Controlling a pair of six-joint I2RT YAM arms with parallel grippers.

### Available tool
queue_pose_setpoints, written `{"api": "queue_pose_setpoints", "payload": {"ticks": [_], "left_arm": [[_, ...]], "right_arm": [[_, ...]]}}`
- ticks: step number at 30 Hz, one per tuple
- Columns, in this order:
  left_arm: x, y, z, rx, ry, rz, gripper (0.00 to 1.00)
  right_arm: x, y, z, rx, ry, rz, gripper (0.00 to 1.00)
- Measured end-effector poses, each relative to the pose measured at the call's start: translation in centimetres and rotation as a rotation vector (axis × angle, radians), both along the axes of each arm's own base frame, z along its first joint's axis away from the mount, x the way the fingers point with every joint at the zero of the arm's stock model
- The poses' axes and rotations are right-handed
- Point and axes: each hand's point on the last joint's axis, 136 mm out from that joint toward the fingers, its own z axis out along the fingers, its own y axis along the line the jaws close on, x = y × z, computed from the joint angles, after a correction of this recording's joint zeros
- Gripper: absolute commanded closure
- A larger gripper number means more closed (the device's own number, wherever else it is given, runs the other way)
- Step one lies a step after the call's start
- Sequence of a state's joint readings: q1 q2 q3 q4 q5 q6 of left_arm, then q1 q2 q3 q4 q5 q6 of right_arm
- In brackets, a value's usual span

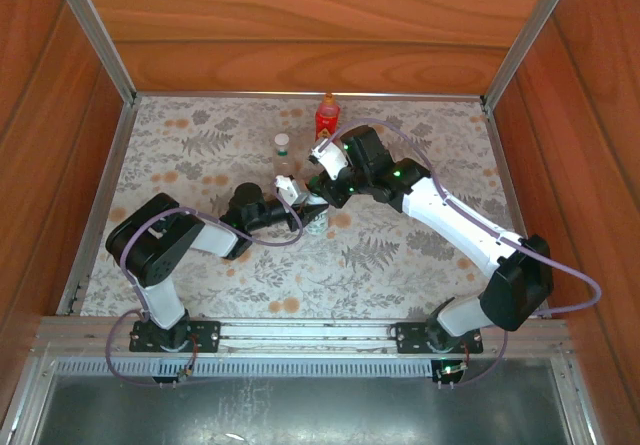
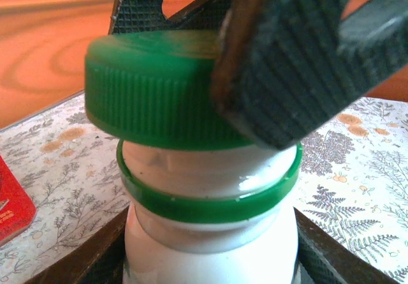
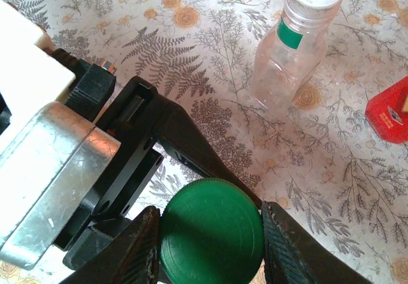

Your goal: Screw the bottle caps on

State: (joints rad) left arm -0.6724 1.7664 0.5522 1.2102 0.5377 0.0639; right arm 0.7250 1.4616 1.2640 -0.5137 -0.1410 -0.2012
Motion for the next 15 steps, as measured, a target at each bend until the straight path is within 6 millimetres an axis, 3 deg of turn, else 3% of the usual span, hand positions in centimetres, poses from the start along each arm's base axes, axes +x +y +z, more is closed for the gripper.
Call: {"api": "queue_pose_setpoints", "payload": {"ticks": [15], "left_arm": [[0.01,0.03,0.00,0.000,0.000,-0.002,0.47]], "right_arm": [[0.10,-0.19,-0.46,-0.048,0.041,-0.009,0.56]]}}
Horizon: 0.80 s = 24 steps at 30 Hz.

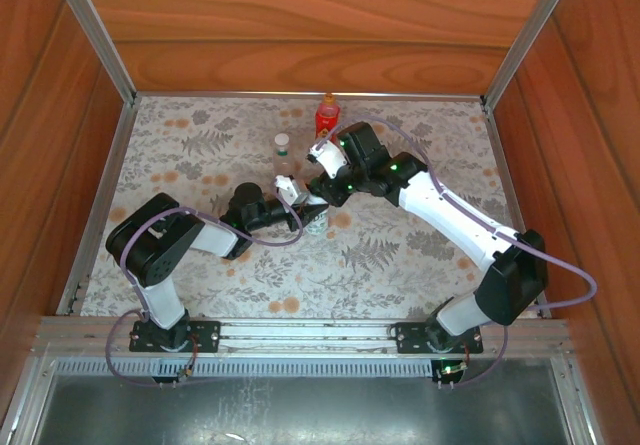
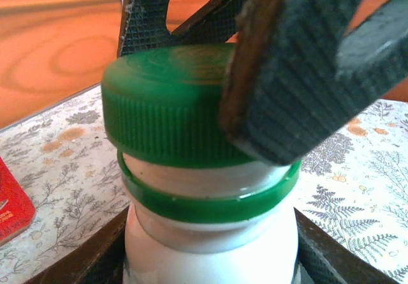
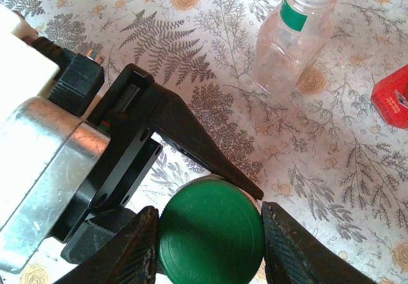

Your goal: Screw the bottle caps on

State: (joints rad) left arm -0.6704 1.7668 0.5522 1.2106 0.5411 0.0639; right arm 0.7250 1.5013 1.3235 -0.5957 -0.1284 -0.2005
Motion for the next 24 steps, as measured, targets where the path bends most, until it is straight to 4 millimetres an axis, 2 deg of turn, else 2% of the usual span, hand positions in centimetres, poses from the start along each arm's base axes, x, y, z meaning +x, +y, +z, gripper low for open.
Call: {"api": "queue_pose_setpoints", "payload": {"ticks": [12,18,24], "left_arm": [[-0.04,0.00,0.01,0.000,0.000,-0.004,0.47],[-0.05,0.00,0.01,-0.001,0.000,-0.005,0.47],[-0.06,0.00,0.01,-0.001,0.000,-0.005,0.47]], "right_arm": [[-0.02,0.00,-0.01,-0.009,0.010,0.001,0.55],[-0.18,-0.09,-0.23,-0.016,0.019,0.004,0.46],[-0.23,-0.06,-0.20,-0.017,0.015,0.013,0.32]]}}
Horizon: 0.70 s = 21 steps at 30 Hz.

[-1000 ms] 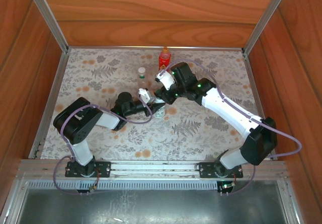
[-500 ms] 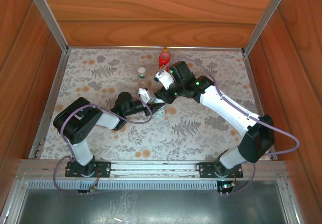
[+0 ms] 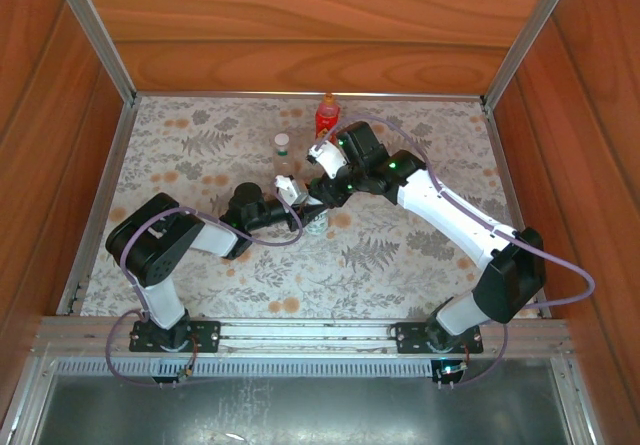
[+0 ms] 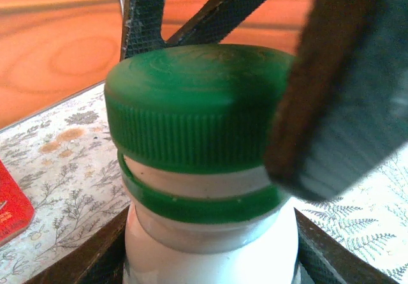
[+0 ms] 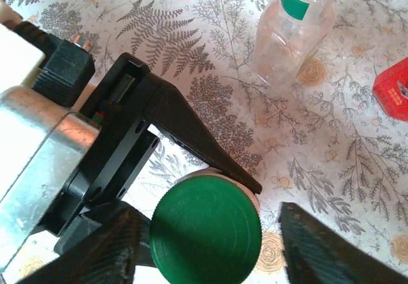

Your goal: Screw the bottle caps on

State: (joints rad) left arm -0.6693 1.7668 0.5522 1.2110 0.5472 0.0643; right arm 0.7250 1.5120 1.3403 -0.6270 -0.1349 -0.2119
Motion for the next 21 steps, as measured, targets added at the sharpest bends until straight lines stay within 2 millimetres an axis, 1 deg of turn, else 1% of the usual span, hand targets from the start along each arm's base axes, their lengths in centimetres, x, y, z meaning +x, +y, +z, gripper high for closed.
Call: {"api": "queue_pose_setpoints", "payload": {"ticks": [4,6,9,11,14,17,21], "left_arm": [[0.0,0.0,0.0,0.000,0.000,0.000,0.47],[0.0,0.0,0.0,0.000,0.000,0.001,0.47],[0.0,0.0,0.0,0.000,0.000,0.001,0.47],[0.0,0.0,0.0,0.000,0.000,0.001,0.48],[0.0,0.0,0.0,0.000,0.000,0.001,0.47],[0.0,0.0,0.0,0.000,0.000,0.001,0.47],[0.0,0.0,0.0,0.000,0.000,0.001,0.47]], "right_arm": [[0.0,0.2,0.5,0.020,-0.015,0.005,0.30],[-0.1,0.1,1.1,0.042,-0.027,0.003,0.31],[-0.3,0.2,2.4,0.085,-0.040,-0.008,0.36],[-0.1,0.0,3.2,0.113,-0.046,-0.025,0.45],[0.5,-0.4,3.3,0.128,-0.033,-0.060,0.57],[0.9,-0.7,3.1,0.132,-0.016,-0.081,0.64],[0.9,-0.6,2.9,0.140,0.000,-0.073,0.70]]}}
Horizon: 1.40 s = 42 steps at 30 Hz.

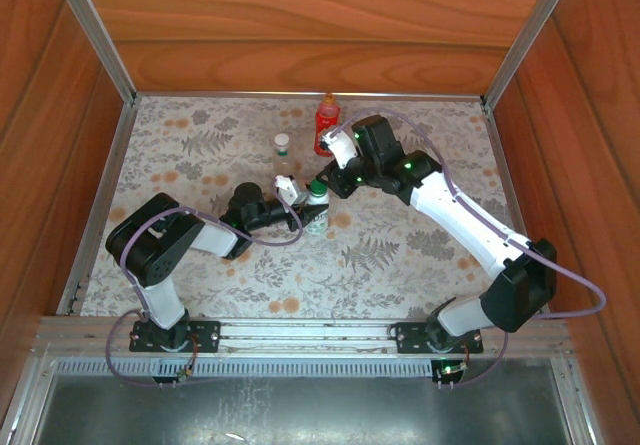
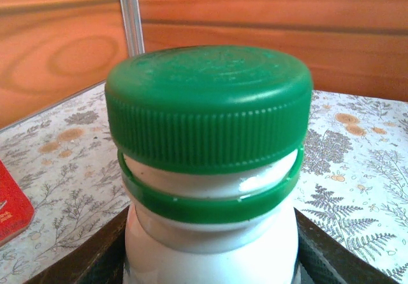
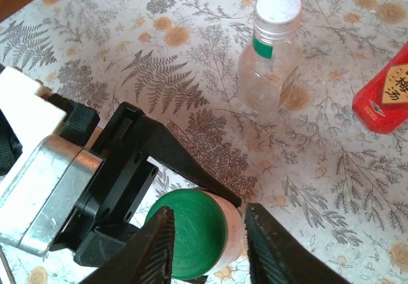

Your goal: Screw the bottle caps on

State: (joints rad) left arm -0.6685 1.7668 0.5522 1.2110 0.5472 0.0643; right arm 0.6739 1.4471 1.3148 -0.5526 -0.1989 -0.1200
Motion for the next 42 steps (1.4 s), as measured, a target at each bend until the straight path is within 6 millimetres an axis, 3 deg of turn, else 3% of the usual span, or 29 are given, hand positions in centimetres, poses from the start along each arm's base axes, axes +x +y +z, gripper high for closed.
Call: {"api": "queue_pose_setpoints", "payload": {"ticks": [7,16,28,35,42], "left_arm": [[0.0,0.0,0.0,0.000,0.000,0.001,0.47],[0.0,0.0,0.0,0.000,0.000,0.001,0.47],[0.0,0.0,0.0,0.000,0.000,0.001,0.47],[0.1,0.1,0.0,0.000,0.000,0.002,0.47],[0.0,0.1,0.0,-0.001,0.001,-0.004,0.47]], "right_arm": [[-0.5,0.4,0.1,0.019,0.017,0.031,0.77],[-0.6,0.7,-1.4,0.003,0.052,0.048,0.79],[-0.3,1.0,-1.5,0.014,0.029,0.057,0.79],[-0.4,1.2,-1.4,0.032,0.033,0.061,0.75],[-0.2,0.7,-0.4,0.121,0.125,-0.019,0.62]]}}
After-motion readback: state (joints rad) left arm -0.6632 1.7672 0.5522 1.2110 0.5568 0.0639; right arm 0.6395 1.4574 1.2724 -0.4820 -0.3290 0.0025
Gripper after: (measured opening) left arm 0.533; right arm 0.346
